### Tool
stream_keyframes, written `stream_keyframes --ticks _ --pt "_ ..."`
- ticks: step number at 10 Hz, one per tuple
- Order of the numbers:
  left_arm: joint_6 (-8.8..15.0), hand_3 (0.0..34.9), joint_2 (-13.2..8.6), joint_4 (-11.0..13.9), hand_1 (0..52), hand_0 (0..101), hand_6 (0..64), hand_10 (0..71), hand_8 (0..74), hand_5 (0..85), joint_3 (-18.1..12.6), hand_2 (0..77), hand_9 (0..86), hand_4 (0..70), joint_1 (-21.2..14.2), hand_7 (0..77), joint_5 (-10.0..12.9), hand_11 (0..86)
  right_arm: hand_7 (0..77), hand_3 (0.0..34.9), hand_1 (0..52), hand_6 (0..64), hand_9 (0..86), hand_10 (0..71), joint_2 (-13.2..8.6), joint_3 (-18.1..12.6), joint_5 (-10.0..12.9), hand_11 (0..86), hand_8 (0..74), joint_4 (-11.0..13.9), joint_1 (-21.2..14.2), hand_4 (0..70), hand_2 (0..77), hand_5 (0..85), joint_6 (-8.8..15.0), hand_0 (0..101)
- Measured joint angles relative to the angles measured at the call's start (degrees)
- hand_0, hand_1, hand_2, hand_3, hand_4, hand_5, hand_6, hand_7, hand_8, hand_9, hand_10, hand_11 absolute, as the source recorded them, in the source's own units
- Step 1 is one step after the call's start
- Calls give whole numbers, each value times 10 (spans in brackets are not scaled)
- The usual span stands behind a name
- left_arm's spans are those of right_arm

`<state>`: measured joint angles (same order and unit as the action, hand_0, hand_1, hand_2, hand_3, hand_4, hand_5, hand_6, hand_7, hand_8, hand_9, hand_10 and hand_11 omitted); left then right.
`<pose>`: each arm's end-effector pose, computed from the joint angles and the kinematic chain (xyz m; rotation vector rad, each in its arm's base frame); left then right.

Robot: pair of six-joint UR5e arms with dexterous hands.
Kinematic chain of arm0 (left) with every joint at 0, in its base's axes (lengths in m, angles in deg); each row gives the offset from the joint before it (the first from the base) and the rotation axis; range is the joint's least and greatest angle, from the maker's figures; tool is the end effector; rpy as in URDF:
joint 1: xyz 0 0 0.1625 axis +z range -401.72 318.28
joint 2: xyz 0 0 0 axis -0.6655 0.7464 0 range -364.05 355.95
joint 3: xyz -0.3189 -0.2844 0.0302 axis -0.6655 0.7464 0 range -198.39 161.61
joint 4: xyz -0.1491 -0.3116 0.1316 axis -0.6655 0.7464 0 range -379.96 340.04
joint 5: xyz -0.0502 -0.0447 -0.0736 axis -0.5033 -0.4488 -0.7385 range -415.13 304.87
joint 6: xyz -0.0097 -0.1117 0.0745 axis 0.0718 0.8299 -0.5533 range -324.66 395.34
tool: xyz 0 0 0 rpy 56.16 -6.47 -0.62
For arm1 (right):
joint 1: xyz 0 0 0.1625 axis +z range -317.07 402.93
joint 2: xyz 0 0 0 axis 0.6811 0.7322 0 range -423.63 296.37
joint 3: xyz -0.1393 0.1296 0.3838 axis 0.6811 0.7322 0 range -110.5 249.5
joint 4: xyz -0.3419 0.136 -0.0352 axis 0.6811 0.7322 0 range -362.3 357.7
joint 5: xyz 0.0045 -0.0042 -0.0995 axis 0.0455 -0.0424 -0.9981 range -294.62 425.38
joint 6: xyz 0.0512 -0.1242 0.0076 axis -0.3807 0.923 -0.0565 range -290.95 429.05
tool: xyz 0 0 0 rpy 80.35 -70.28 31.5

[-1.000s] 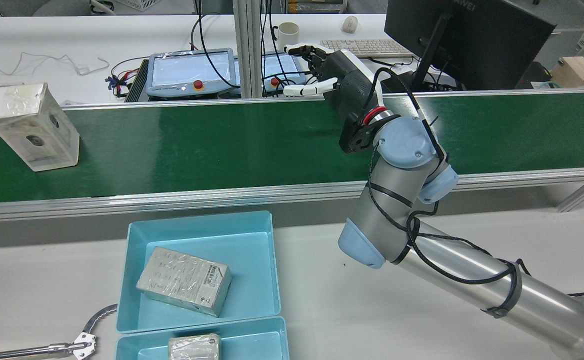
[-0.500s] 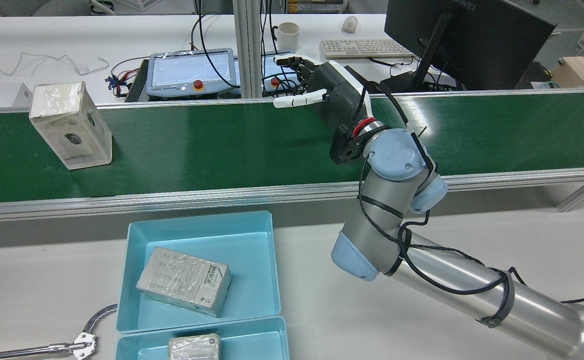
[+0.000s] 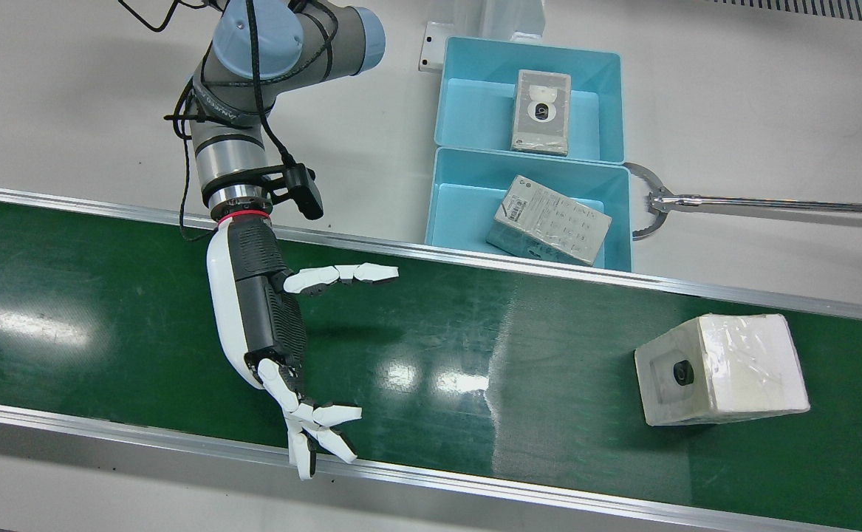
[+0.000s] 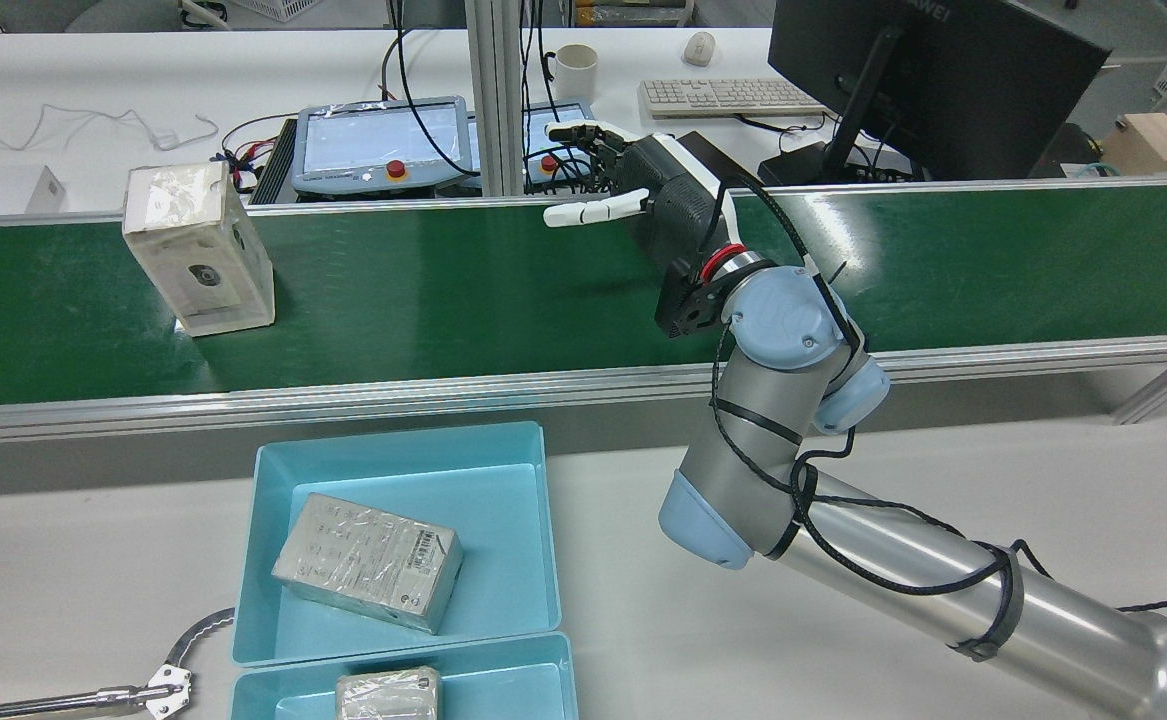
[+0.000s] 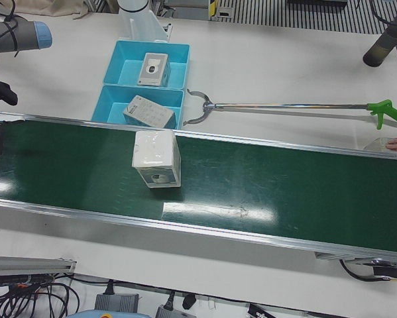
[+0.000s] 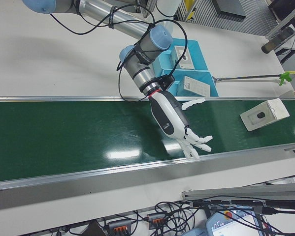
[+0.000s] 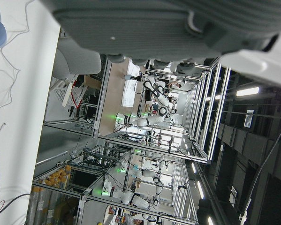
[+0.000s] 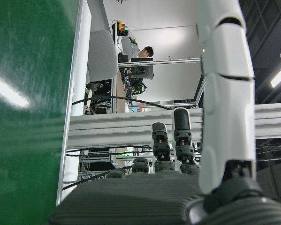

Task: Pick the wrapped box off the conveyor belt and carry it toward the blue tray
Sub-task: 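Shift the right hand along the belt toward the approaching wrapped box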

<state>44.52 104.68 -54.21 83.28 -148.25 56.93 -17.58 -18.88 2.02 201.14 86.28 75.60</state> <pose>-0.2366 -0.5063 0.5016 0.2971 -2.0873 2.2417 -0.3748 -0.6201 0.2942 -0.4340 -2.3537 1.7582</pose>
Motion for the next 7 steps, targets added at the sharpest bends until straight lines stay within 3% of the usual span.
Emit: stream_keyframes --ticks 1,7 --pt "0 0 0 0 0 0 5 5 5 11 0 5 0 0 0 5 0 5 93 0 142 76 44 0 1 0 2 11 22 -1 -2 147 114 311 0 489" --pt "0 0 0 0 0 0 5 5 5 11 0 5 5 0 0 5 0 5 93 0 153 82 44 0 4 1 10 11 22 -4 -5 153 109 311 -1 487"
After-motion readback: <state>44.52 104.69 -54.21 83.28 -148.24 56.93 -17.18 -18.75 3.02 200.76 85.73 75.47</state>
